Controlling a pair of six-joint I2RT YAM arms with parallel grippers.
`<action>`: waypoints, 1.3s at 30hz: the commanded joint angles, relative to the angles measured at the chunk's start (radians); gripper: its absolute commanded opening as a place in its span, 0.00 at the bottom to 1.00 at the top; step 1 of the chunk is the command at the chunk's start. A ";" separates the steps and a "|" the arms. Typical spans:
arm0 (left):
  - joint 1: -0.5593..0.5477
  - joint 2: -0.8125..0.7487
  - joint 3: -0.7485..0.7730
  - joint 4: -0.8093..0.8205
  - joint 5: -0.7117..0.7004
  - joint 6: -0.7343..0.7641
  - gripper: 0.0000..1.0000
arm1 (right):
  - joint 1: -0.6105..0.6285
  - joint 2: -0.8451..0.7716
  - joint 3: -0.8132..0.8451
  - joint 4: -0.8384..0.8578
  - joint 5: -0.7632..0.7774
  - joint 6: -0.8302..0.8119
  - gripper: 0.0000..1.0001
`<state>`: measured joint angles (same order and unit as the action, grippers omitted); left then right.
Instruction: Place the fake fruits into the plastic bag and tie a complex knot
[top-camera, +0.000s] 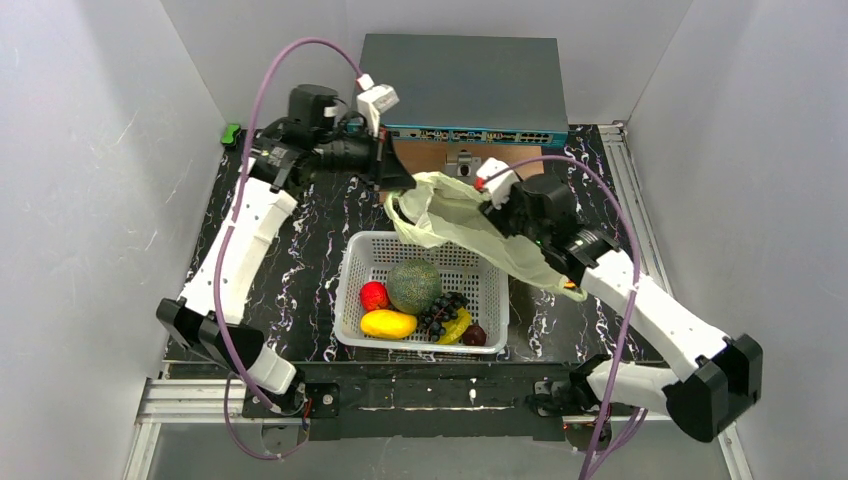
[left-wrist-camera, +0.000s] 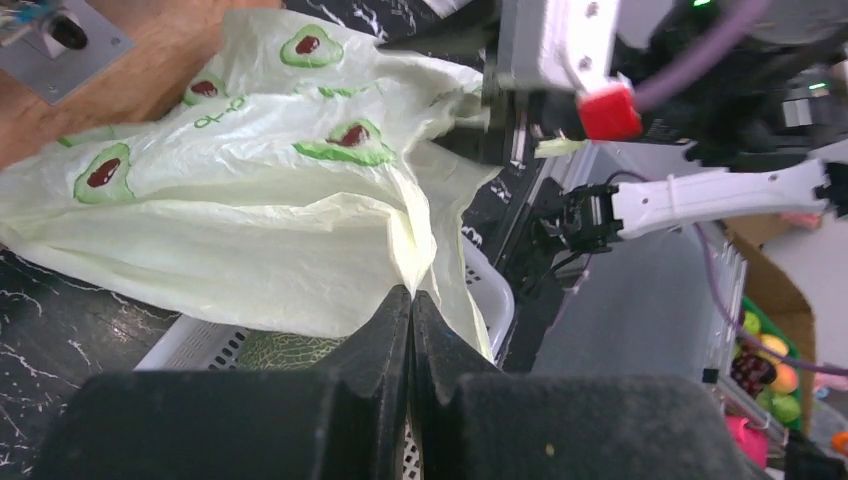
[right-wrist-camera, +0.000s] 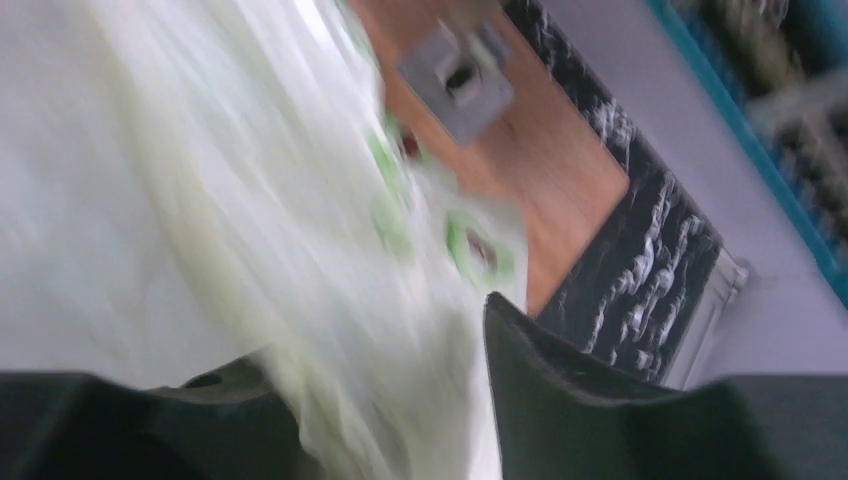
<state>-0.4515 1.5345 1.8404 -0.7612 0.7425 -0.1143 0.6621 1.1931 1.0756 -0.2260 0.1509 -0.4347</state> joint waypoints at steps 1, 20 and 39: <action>0.114 -0.052 0.019 0.017 0.155 -0.035 0.00 | -0.135 -0.154 -0.143 -0.052 -0.016 -0.112 0.38; -0.065 0.269 0.279 0.038 -0.176 0.237 0.07 | -0.297 -0.397 0.068 -0.601 -0.647 0.422 0.01; 0.071 -0.419 -0.430 -0.177 0.172 0.752 0.98 | -0.436 -0.558 -0.136 -0.463 -0.588 0.632 0.01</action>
<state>-0.3725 1.1889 1.5352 -0.7654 0.8585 0.3622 0.2638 0.6361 0.9466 -0.7635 -0.4026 0.1509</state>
